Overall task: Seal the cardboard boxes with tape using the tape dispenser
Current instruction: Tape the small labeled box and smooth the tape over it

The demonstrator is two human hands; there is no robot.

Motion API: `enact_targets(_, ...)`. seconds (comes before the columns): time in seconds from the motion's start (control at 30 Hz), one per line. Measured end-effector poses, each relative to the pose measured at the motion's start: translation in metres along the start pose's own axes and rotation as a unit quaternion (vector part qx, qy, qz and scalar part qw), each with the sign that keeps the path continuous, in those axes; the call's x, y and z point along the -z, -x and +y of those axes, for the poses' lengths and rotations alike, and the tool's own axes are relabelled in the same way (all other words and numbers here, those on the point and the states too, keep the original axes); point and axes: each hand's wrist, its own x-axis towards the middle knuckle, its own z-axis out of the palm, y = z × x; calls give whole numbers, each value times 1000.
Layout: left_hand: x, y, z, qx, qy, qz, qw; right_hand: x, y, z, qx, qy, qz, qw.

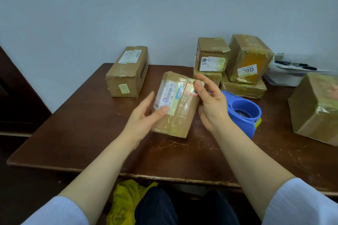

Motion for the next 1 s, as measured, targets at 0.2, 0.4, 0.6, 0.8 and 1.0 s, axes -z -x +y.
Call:
enact_targets(0.2, -12, 4, 0, 7, 62, 40, 997, 0, 4, -3, -112, 78, -10, 991)
enact_targets(0.4, -21, 0, 10, 14, 35, 27, 999, -2, 20, 4, -71, 167, -49, 982)
enact_targets(0.6, -22, -7, 16, 65, 69, 99, 991, -4, 20, -4, -140, 195, -60, 969)
enact_targets(0.8, -15, -25, 24, 89, 9, 57, 994, -13, 10, -11, -88, 267, -11, 960)
enact_targets(1.0, -18, -55, 23, 97, 1, 113, 989, -22, -17, 6, -47, 460, -14, 886)
